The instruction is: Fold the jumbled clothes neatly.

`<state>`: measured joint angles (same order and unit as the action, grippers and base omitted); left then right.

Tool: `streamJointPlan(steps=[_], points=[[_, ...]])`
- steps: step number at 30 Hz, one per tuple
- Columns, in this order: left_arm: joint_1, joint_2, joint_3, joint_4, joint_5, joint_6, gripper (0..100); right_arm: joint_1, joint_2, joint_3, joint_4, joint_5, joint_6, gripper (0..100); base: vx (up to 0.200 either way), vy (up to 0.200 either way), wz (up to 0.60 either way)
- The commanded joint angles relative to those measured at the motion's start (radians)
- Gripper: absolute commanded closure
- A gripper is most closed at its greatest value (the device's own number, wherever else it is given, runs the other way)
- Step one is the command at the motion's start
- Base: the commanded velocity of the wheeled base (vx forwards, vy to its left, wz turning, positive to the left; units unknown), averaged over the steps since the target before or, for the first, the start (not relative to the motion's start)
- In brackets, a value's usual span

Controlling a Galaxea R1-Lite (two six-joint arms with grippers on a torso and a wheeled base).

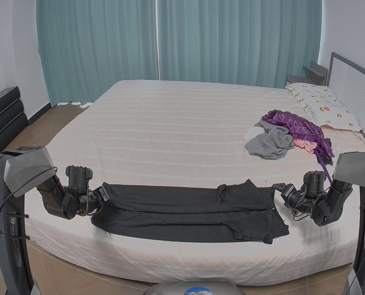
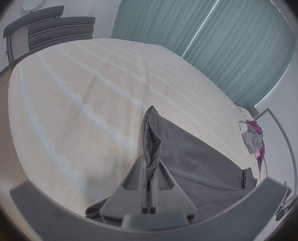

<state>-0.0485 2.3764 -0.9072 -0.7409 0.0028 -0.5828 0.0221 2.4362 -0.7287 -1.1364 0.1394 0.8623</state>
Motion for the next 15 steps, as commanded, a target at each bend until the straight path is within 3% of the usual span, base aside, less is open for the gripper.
streamJointPlan(steps=[1,2,15], points=[[-0.016,0.000,-0.005,-0.006,0.020,-0.003,100,0.001,0.001,0.000,0.000,0.000,0.000,0,0.000,0.000,0.00],[-0.019,0.000,-0.005,-0.014,0.025,-0.006,100,0.001,0.003,0.000,0.000,0.000,0.000,0,0.000,0.000,0.00],[-0.028,-0.046,0.030,-0.028,0.028,-0.012,100,0.001,0.003,0.000,0.000,-0.001,0.000,0,0.000,-0.200,0.00]])
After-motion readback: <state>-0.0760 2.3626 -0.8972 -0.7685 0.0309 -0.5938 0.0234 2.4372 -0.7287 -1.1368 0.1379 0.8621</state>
